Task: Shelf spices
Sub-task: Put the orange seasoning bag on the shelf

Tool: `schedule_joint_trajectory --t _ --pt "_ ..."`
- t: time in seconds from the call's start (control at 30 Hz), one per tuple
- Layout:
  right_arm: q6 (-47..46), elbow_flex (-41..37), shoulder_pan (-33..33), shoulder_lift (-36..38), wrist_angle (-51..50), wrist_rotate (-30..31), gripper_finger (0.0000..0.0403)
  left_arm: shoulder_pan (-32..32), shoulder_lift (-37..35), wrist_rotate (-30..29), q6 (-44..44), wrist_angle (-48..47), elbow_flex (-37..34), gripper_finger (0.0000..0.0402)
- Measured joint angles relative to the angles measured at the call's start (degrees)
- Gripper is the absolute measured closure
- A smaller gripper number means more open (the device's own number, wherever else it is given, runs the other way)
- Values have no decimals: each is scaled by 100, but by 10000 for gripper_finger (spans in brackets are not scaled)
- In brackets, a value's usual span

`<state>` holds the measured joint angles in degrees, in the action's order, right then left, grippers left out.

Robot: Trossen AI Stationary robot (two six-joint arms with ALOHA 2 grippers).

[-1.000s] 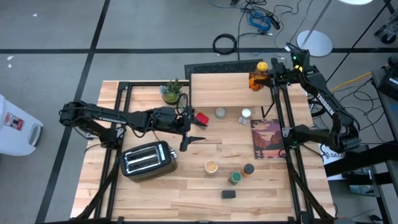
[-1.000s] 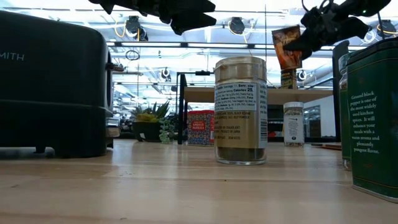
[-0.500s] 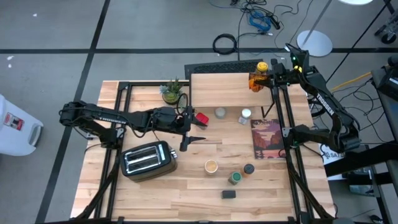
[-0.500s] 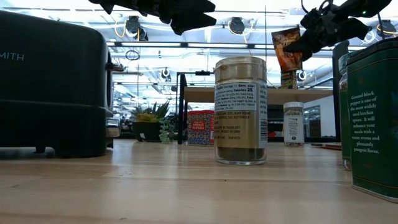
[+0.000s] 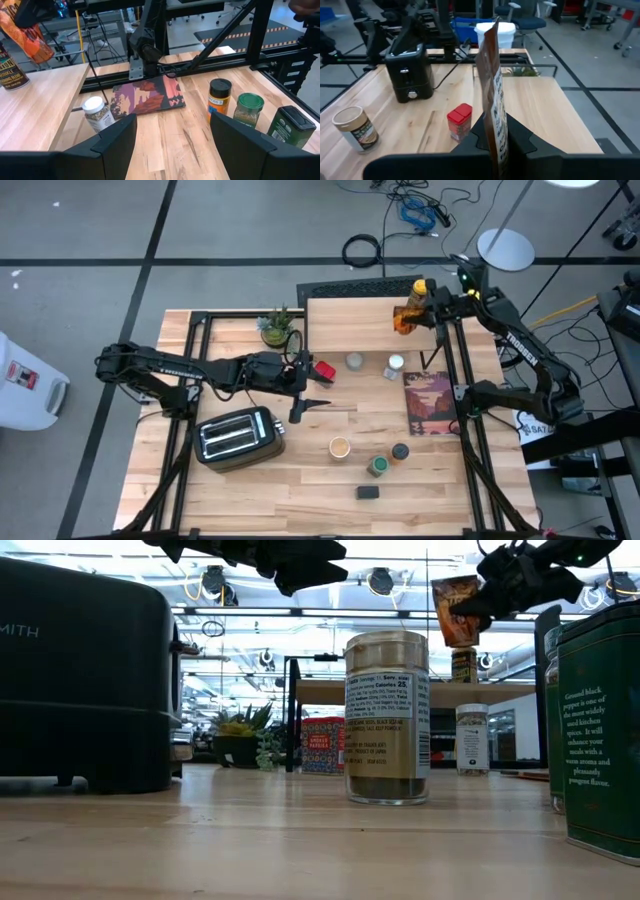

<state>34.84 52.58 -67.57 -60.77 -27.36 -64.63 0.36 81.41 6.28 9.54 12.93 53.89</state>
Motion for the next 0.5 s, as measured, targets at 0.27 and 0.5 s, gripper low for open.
schedule_joint_trajectory --t 0.27,0.5 --pt "-133 0 250 0 183 76 397 0 0 0 -2 -28 0 139" --pt "-610 0 607 -67 822 174 397 0 0 0 -4 -39 0 139"
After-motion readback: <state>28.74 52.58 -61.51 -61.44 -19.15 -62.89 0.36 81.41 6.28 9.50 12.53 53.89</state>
